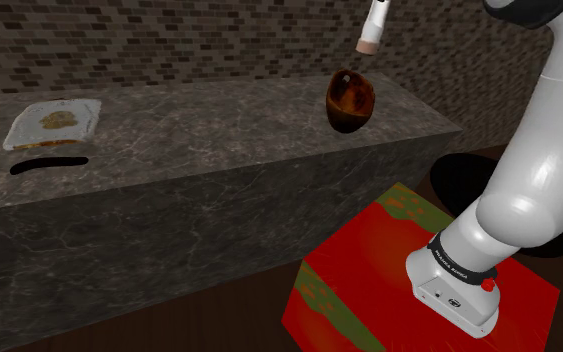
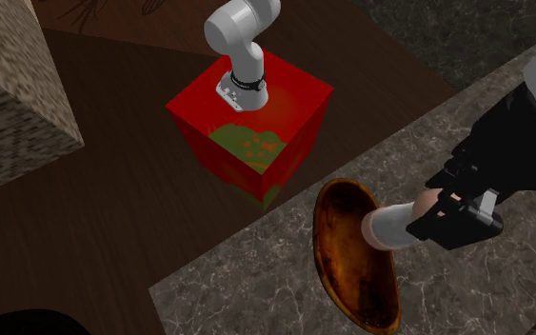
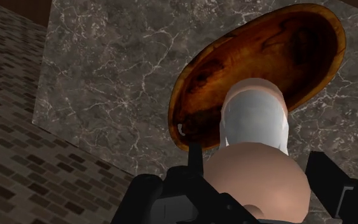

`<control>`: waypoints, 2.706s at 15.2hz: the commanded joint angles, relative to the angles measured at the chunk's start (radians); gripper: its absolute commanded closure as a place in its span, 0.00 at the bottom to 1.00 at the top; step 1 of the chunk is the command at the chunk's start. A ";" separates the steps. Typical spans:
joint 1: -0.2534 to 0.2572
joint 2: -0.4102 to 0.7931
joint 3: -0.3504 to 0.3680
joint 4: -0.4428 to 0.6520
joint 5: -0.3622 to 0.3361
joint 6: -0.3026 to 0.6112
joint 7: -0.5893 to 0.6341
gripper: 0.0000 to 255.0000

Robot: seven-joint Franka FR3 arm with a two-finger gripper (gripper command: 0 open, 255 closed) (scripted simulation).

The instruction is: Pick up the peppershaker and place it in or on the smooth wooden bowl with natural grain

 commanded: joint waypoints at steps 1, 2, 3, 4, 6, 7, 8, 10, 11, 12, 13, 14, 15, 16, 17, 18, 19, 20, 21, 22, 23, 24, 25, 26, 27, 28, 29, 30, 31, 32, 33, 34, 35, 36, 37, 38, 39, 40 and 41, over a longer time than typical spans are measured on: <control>0.011 -0.019 0.001 -0.054 -0.010 0.036 0.008 1.00; 0.015 -0.027 0.001 -0.080 -0.014 0.054 0.011 1.00; 0.019 -0.035 0.002 -0.104 -0.018 0.071 0.014 1.00; 0.023 -0.042 0.002 -0.128 -0.021 0.088 0.018 1.00; 0.029 -0.055 0.003 -0.173 -0.028 0.121 0.023 1.00; 0.032 -0.061 0.003 -0.195 -0.031 0.136 0.026 1.00; 0.035 -0.067 0.004 -0.216 -0.034 0.152 0.029 1.00; 0.039 -0.076 0.004 -0.255 -0.039 0.183 0.034 1.00; 0.041 -0.080 0.005 -0.274 -0.041 0.198 0.037 1.00; 0.043 -0.084 0.005 -0.292 -0.043 0.212 0.039 1.00; 0.044 -0.087 0.006 -0.310 -0.045 0.227 0.041 1.00; 0.046 -0.090 0.006 -0.328 -0.046 0.242 0.044 1.00; 0.047 -0.093 0.006 -0.345 -0.048 0.256 0.046 1.00; 0.049 -0.095 0.006 -0.361 -0.049 0.270 0.048 1.00; 0.050 -0.097 0.007 -0.377 -0.051 0.284 0.050 1.00; 0.051 -0.099 0.007 -0.393 -0.052 0.298 0.052 1.00; 0.052 -0.101 0.007 -0.408 -0.053 0.312 0.054 1.00; 0.052 -0.102 0.008 -0.423 -0.054 0.326 0.055 1.00; 0.053 -0.103 0.008 -0.438 -0.054 0.339 0.057 1.00; 0.054 -0.103 0.008 -0.446 -0.055 0.347 0.058 1.00; 0.054 -0.103 0.008 -0.446 -0.055 0.347 0.058 1.00; 0.054 -0.103 0.008 -0.446 -0.055 0.347 0.058 1.00; 0.054 -0.103 0.008 -0.446 -0.055 0.347 0.058 1.00; 0.054 -0.103 0.008 -0.446 -0.055 0.347 0.058 1.00; 0.054 -0.103 0.008 -0.446 -0.055 0.347 0.058 1.00; 0.054 -0.103 0.008 -0.446 -0.055 0.347 0.058 1.00; 0.054 -0.103 0.008 -0.446 -0.055 0.347 0.058 1.00; 0.054 -0.103 0.008 -0.446 -0.055 0.347 0.058 0.00; 0.054 -0.103 0.008 -0.446 -0.055 0.347 0.058 0.00; 0.054 -0.103 0.008 -0.446 -0.055 0.347 0.058 0.00; 0.054 -0.103 0.008 -0.446 -0.055 0.347 0.058 0.00; 0.054 -0.103 0.008 -0.446 -0.055 0.347 0.058 0.00; 0.054 -0.103 0.008 -0.446 -0.055 0.347 0.058 0.00; 0.055 -0.106 0.008 -0.417 -0.056 0.315 0.058 0.00; 0.057 -0.108 0.009 -0.385 -0.057 0.282 0.059 0.00; 0.057 -0.108 0.009 -0.352 -0.056 0.248 0.058 0.00; 0.058 -0.106 0.010 -0.324 -0.056 0.221 0.058 0.00; 0.058 -0.106 0.010 -0.324 -0.056 0.221 0.058 0.00; 0.058 -0.106 0.010 -0.324 -0.056 0.221 0.058 0.00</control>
